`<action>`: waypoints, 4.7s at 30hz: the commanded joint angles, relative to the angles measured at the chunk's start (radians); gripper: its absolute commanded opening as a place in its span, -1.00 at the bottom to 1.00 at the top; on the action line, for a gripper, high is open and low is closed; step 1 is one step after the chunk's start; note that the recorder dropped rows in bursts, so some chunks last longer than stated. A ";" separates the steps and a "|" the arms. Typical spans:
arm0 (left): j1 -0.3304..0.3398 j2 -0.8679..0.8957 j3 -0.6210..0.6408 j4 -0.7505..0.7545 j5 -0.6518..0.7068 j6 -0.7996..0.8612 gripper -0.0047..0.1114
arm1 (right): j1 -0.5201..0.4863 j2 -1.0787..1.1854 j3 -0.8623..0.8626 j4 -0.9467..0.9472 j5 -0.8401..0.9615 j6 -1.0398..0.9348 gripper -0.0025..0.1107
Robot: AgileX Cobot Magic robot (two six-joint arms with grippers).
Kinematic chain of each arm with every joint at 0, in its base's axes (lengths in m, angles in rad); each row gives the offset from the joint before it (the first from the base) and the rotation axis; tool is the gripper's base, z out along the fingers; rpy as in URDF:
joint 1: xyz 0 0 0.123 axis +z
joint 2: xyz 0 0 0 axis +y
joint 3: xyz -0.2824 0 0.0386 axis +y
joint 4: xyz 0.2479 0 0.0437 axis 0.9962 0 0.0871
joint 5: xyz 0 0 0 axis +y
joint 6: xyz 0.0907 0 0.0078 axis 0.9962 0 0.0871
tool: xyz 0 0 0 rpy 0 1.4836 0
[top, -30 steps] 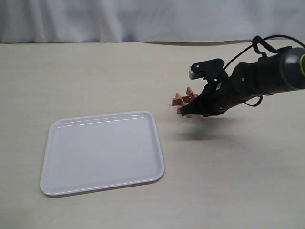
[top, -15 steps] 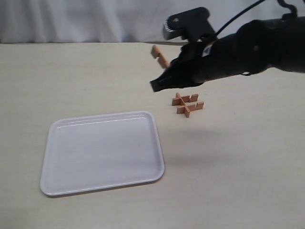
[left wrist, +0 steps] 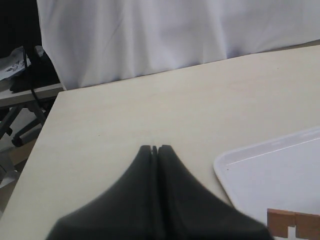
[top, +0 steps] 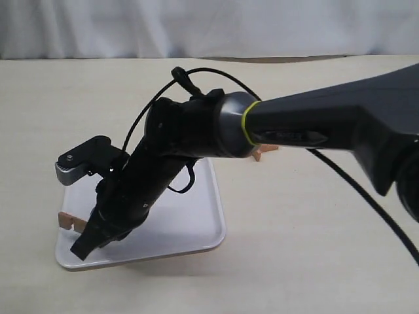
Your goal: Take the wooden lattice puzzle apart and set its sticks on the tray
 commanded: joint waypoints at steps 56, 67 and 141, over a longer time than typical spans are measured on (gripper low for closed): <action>0.010 -0.002 0.003 -0.002 -0.009 0.005 -0.92 | -0.458 -0.067 0.286 -0.765 -0.414 0.793 -0.37; 0.010 -0.002 0.003 -0.002 -0.009 0.005 -0.92 | -0.458 -0.091 0.286 -0.770 -0.382 0.791 -0.88; 0.010 -0.002 0.003 -0.002 -0.009 0.005 -0.92 | -0.456 -0.244 0.193 -0.704 -0.182 0.785 0.06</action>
